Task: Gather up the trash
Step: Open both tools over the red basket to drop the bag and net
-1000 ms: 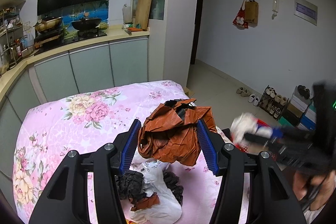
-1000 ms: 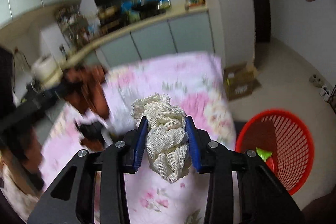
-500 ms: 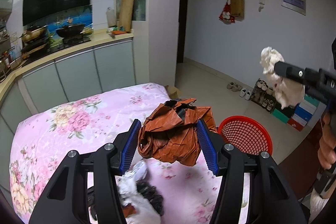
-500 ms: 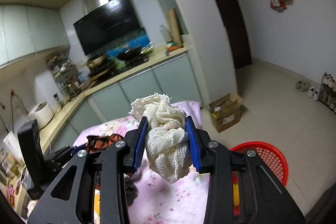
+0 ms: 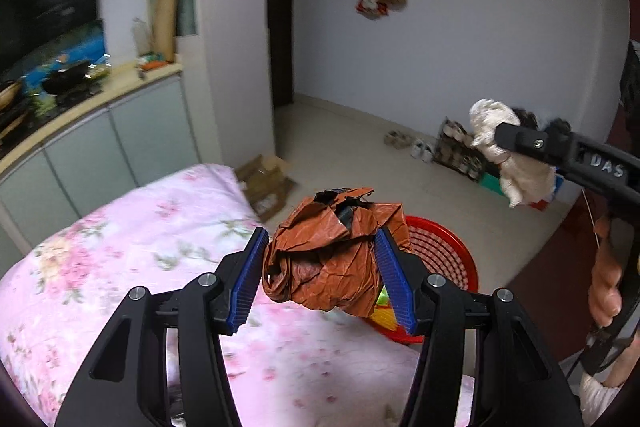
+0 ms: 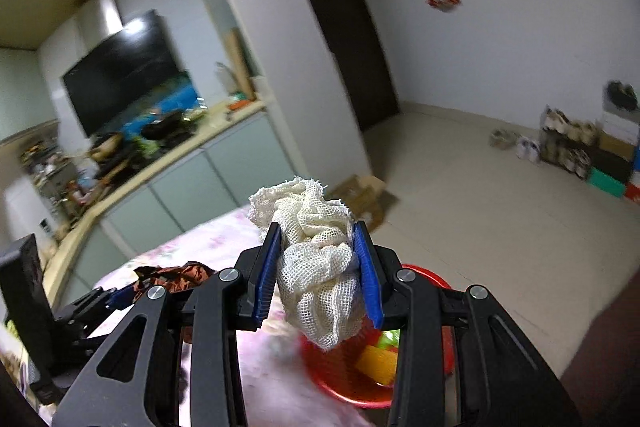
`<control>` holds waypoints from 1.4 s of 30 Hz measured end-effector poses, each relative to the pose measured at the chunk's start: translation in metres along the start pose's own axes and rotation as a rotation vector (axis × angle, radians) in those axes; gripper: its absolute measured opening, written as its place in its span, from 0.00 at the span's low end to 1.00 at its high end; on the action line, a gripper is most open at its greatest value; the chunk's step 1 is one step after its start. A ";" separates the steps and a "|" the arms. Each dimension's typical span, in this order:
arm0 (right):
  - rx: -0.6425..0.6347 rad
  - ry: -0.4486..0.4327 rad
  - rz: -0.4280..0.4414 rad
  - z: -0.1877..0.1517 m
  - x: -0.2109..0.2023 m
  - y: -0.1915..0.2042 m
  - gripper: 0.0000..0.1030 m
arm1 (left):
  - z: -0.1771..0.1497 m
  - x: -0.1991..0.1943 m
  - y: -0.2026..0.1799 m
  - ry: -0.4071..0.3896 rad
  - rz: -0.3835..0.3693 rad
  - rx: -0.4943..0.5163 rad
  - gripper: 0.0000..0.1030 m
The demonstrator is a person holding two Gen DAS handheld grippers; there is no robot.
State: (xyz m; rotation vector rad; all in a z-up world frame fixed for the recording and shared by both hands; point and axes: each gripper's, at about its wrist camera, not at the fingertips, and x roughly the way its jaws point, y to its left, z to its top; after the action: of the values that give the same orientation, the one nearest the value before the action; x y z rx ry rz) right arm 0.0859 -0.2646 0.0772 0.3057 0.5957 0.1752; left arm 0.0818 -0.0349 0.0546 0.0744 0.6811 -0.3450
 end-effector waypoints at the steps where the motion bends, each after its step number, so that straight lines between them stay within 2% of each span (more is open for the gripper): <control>1: 0.015 0.011 -0.011 -0.003 0.003 -0.006 0.35 | 0.000 0.007 -0.004 0.013 -0.011 0.003 0.52; 9: 0.115 0.129 -0.092 -0.026 0.051 -0.042 0.35 | -0.009 0.085 -0.025 0.193 -0.118 -0.012 0.52; 12: 0.142 0.178 -0.095 -0.033 0.068 -0.049 0.38 | -0.013 0.105 -0.033 0.239 -0.127 -0.003 0.52; 15: 0.180 0.220 -0.081 -0.039 0.081 -0.055 0.50 | -0.022 0.118 -0.041 0.277 -0.136 0.007 0.54; 17: 0.208 0.231 -0.068 -0.042 0.084 -0.060 0.63 | -0.024 0.126 -0.043 0.298 -0.149 0.005 0.56; 19: 0.236 0.233 -0.059 -0.042 0.085 -0.064 0.65 | -0.028 0.130 -0.042 0.312 -0.157 -0.005 0.69; 25: 0.233 0.222 -0.057 -0.042 0.078 -0.059 0.65 | -0.030 0.118 -0.029 0.289 -0.138 -0.043 0.79; 31: 0.194 0.187 -0.038 -0.038 0.063 -0.051 0.65 | -0.029 0.082 -0.011 0.212 -0.069 -0.053 0.81; 42: 0.075 0.142 0.037 -0.038 0.040 -0.001 0.66 | -0.033 0.003 0.029 0.081 0.009 -0.100 0.83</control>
State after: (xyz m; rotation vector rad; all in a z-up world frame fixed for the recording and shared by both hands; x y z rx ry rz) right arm 0.0967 -0.2463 0.0257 0.3797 0.7383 0.2116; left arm 0.0741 -0.0028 0.0260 -0.0036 0.7770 -0.3001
